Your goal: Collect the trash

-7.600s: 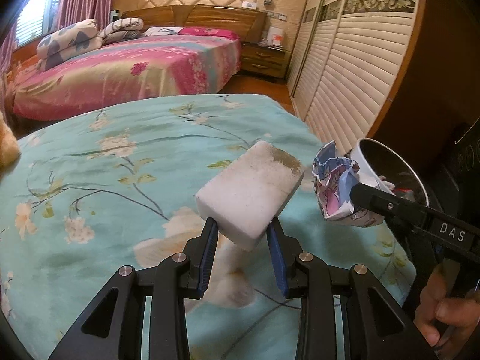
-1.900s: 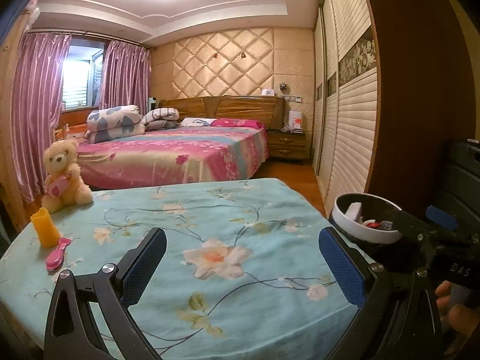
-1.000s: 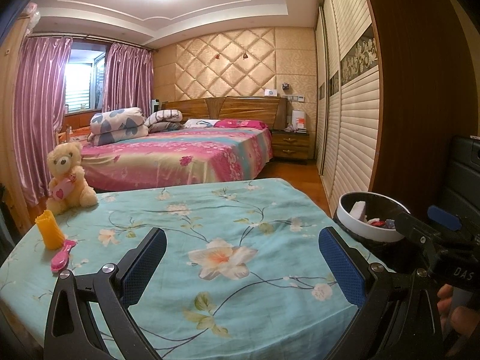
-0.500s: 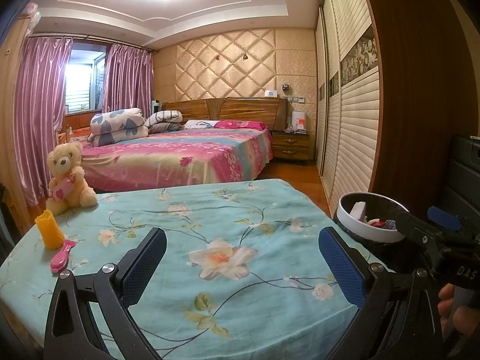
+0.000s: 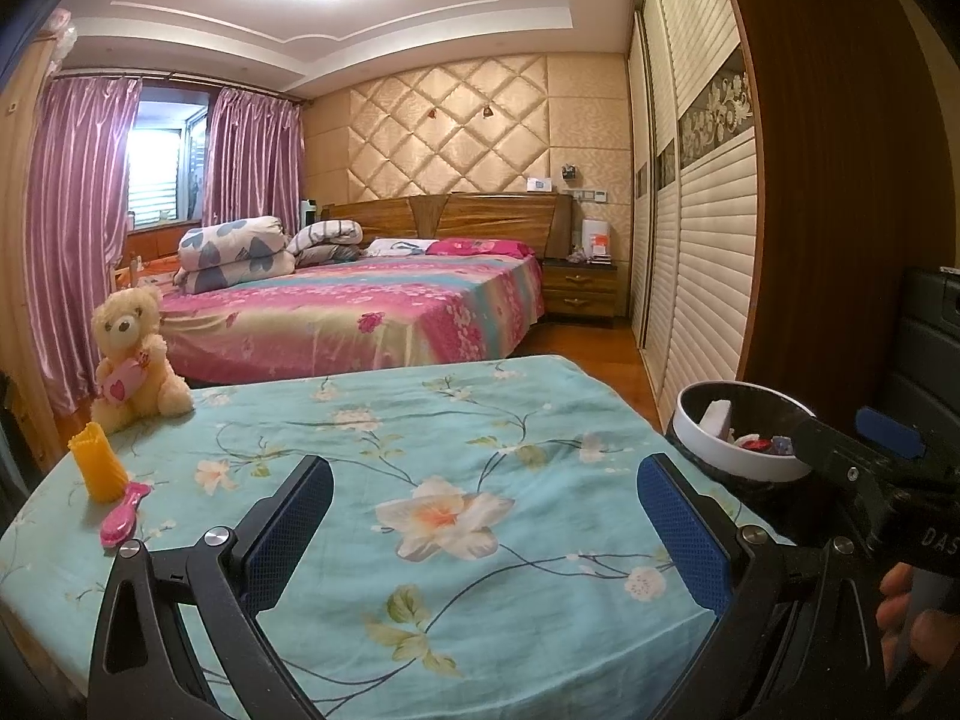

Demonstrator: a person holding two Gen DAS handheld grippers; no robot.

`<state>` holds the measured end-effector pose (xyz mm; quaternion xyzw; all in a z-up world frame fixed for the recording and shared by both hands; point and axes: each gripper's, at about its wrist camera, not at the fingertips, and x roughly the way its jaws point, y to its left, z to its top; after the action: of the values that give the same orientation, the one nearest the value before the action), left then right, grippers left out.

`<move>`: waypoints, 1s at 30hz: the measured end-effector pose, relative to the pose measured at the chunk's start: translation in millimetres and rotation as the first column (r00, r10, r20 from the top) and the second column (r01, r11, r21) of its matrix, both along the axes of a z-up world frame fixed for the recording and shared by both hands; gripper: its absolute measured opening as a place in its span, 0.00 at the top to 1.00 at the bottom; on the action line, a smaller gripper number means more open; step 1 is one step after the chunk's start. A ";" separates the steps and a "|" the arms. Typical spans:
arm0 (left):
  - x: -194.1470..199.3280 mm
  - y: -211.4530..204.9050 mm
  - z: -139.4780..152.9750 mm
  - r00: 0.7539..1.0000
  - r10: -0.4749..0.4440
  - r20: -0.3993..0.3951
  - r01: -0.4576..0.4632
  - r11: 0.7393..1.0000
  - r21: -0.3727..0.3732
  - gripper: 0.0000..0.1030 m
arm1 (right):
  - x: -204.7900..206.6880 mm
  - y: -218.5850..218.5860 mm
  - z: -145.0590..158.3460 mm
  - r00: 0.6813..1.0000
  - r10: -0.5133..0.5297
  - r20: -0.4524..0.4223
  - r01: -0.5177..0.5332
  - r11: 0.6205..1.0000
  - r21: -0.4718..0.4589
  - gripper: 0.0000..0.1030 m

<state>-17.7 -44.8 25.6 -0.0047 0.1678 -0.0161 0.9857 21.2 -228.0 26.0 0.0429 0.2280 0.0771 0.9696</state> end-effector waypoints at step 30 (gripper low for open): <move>10.9 5.5 0.3 1.000 -0.009 -0.016 0.009 1.000 0.002 0.01 | 4.1 2.8 -1.0 1.000 0.009 -0.009 -0.009 1.000 0.006 0.00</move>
<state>-6.8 -39.3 25.9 -0.0033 0.1756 -0.0206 0.9842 25.3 -225.2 25.0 0.0454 0.2325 0.0818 0.9681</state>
